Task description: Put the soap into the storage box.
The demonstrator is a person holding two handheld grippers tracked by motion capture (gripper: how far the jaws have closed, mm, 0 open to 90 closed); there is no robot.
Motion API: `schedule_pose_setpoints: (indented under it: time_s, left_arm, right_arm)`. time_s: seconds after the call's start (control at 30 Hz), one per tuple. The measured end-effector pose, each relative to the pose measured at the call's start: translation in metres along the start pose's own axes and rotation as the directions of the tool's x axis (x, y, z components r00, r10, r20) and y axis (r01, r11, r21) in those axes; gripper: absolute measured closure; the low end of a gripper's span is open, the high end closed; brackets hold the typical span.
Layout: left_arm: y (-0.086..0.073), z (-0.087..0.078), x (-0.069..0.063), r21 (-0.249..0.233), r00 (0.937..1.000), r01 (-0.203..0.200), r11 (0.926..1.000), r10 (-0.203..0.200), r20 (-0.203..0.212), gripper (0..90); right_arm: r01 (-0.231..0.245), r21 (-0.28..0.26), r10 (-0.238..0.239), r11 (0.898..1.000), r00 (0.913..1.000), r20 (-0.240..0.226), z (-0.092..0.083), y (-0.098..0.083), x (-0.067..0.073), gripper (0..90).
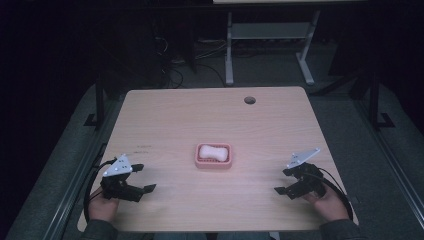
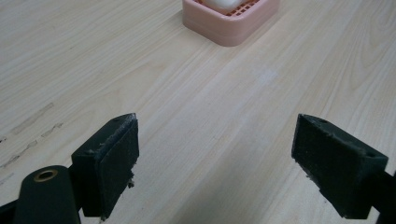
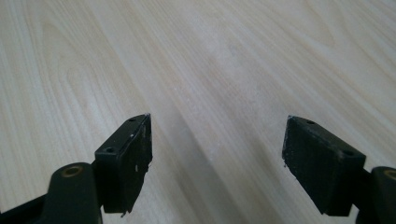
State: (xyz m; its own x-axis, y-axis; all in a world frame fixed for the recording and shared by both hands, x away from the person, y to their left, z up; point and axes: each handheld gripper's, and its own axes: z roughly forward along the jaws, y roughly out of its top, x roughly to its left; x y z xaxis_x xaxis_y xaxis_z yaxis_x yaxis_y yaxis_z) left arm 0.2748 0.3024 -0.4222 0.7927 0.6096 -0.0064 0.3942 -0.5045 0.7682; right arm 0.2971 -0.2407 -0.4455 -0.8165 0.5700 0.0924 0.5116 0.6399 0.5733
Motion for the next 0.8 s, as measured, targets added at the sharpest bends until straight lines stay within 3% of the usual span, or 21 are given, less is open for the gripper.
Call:
schedule_pose_setpoints:
  time_s: [0.57,0.8]
  left_arm:
    - [0.000,0.002,-0.002,0.003,1.0000,-0.005,1.0000,0.005,0.002,14.8]
    - [0.000,0.002,-0.001,0.002,1.0000,-0.003,1.0000,0.003,0.004,14.8]
  right_arm:
    - [-0.001,-0.058,0.003,0.998,0.9989,0.047,-0.009,-0.021,0.017,22.4]
    - [0.011,-0.089,-0.003,0.996,0.9962,0.087,-0.011,-0.026,0.033,16.2]
